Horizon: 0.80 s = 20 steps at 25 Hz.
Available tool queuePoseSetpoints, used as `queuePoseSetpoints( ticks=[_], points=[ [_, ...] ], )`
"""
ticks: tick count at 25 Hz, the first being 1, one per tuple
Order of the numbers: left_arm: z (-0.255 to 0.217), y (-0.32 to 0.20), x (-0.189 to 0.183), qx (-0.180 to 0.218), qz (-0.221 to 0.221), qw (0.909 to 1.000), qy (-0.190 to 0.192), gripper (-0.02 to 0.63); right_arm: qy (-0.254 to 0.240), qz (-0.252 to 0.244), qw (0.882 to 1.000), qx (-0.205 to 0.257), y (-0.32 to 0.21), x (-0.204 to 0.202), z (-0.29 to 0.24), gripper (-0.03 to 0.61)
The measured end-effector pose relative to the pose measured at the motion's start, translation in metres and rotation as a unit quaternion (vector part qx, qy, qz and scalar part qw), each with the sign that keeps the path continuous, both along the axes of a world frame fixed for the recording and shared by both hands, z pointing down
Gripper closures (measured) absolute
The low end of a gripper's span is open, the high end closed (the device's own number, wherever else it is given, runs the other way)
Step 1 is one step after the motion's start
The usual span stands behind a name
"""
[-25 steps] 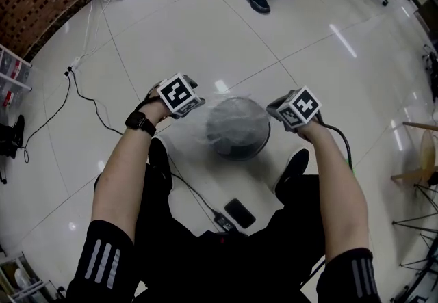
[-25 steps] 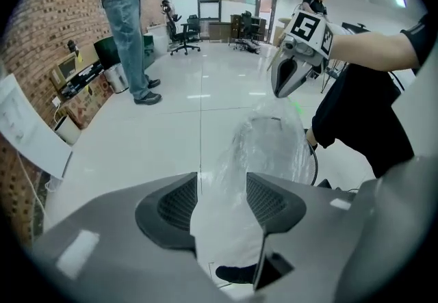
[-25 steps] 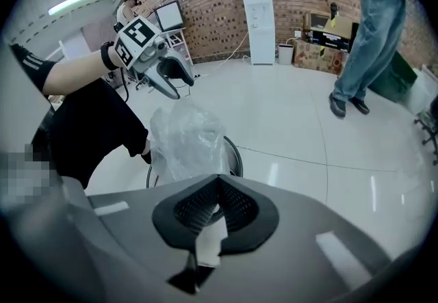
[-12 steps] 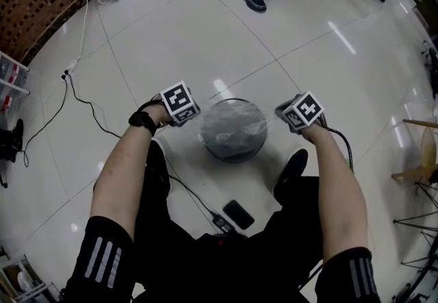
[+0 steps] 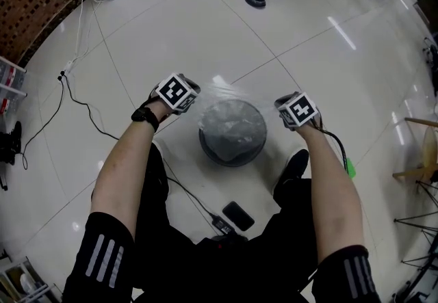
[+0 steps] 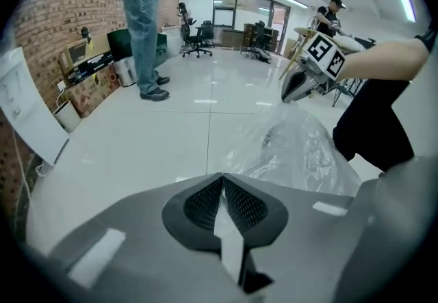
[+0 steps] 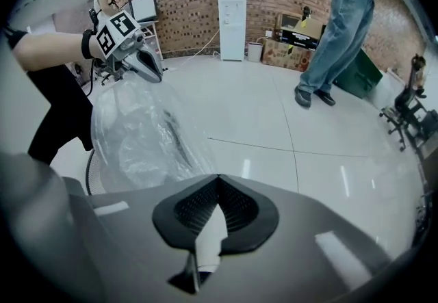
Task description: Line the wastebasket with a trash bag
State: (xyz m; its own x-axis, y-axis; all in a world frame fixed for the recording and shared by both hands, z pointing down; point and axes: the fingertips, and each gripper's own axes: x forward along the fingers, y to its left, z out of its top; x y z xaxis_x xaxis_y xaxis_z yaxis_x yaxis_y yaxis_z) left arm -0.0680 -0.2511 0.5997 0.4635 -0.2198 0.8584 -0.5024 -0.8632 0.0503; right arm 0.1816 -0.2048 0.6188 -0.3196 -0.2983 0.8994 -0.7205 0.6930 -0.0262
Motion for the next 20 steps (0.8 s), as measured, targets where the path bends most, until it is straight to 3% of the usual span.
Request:
queuePoseSetpoints(
  ticks=[3,6,9,16,18,20],
  points=[
    [0.027,-0.004,-0.002,-0.025,-0.015,0.9992,-0.028,0.618,0.013,-0.006,1.0,-0.008,-0.001,-0.006,0.015,0.571],
    [0.06,0.006,-0.005,-0.082,-0.025,0.9951,-0.047,0.618,0.024,-0.008,0.999,-0.037,0.005,-0.006,0.041,0.571],
    [0.087,0.023,-0.006,-0.15,-0.035,0.987,-0.046,0.612,0.03,-0.008,0.997,-0.075,0.017,-0.005,0.061,0.571],
    [0.117,0.069,-0.008,-0.263,-0.03,0.9639,-0.029,0.578,-0.019,-0.015,0.987,-0.159,0.045,-0.019,0.082,0.571],
    [0.122,0.082,-0.005,-0.283,-0.029,0.9585,-0.02,0.569,-0.022,-0.014,0.985,-0.173,0.052,-0.019,0.085,0.571],
    [0.124,0.086,-0.007,-0.277,-0.03,0.9602,-0.024,0.551,-0.018,-0.004,0.986,-0.165,0.052,-0.015,0.084,0.569]
  ],
)
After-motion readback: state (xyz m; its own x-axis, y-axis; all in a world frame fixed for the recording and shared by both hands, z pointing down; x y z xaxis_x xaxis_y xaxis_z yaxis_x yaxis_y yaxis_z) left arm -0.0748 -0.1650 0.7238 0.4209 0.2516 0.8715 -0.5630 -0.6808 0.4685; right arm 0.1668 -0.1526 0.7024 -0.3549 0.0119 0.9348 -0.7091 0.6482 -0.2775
